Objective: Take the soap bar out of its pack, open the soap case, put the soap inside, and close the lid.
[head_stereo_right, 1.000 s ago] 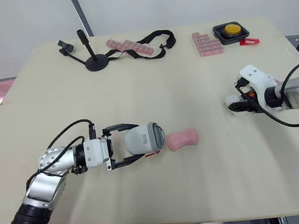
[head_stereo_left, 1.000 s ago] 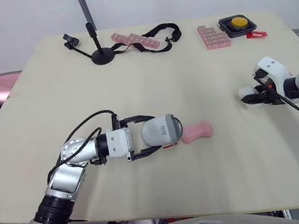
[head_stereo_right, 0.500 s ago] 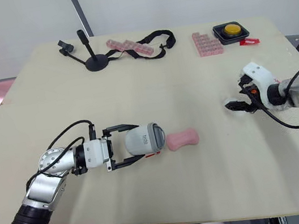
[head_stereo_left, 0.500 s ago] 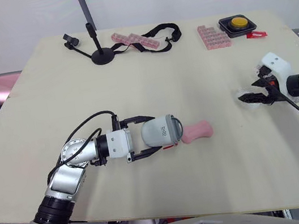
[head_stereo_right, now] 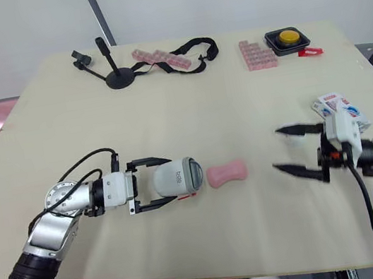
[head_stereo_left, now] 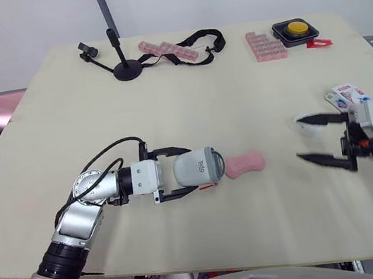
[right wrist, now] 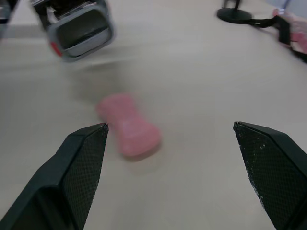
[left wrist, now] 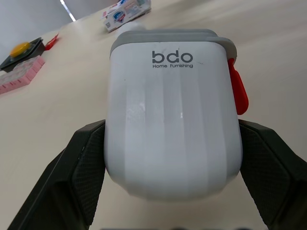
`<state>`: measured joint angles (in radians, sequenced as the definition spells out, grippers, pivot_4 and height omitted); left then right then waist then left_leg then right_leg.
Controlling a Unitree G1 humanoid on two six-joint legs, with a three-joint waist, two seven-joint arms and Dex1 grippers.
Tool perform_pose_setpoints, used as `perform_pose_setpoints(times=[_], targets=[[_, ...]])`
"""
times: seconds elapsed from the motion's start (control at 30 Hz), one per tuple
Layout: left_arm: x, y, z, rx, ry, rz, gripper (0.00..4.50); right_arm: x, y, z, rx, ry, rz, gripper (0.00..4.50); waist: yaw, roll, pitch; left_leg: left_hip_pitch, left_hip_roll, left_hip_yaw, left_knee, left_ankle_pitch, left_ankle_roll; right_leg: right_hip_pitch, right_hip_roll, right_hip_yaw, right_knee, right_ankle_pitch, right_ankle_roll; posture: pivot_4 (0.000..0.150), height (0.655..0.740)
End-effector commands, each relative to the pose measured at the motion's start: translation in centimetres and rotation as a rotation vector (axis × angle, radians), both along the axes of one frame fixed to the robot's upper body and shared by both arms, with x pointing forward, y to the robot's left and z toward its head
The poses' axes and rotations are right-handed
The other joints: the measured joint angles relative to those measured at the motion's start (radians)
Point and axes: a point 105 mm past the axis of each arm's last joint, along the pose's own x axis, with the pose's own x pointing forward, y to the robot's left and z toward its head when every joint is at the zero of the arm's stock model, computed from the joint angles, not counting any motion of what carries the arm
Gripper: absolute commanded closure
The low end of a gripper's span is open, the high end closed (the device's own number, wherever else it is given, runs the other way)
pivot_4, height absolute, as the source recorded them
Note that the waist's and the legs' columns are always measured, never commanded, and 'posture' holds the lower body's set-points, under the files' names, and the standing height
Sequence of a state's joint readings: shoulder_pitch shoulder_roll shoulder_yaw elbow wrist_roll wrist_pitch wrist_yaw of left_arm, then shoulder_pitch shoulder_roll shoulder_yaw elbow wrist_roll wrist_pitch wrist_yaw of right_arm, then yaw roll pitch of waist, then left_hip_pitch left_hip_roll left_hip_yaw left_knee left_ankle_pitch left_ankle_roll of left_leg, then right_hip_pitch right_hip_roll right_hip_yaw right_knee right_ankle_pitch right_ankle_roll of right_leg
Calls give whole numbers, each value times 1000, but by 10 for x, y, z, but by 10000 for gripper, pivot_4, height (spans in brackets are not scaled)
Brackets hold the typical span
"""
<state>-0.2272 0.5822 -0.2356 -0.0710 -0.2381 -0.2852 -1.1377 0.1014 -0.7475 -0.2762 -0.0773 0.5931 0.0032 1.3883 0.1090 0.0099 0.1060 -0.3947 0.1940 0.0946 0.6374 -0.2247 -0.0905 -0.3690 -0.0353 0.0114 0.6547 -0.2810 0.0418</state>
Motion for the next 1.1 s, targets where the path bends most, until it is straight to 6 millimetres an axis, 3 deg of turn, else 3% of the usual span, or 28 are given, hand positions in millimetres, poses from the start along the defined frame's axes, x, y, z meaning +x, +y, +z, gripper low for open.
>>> perform_pose_setpoints(times=[0.03,0.23,0.5,0.73,1.1], targets=[[2,6,7,10,-10,-5,10315,-22,17,4,55,-12,125,402,-9,0,0,1,1,0,0,0,0,0,0,0,0,0,0,1500,7400],[3,18,6,85,59,-21,10315,-33,25,2,72,-48,197,402,-35,1,0,3,1,0,0,-1,4,1,0,1,2,0,-1,1500,7400],[0,30,7,246,215,-66,10315,-26,27,-7,26,-79,219,402,-34,1,-1,3,1,0,0,-1,5,1,0,0,2,-1,-1,1500,7400],[0,22,7,399,275,-59,10315,-19,29,-9,30,-73,191,402,-35,2,-1,3,0,0,0,-1,5,1,-1,-1,2,-1,-2,1500,7400],[4,9,9,587,222,-26,10315,-20,31,-13,30,-60,175,402,-35,2,-1,2,-1,0,0,1,2,1,-2,-1,2,-2,-3,1500,7400]])
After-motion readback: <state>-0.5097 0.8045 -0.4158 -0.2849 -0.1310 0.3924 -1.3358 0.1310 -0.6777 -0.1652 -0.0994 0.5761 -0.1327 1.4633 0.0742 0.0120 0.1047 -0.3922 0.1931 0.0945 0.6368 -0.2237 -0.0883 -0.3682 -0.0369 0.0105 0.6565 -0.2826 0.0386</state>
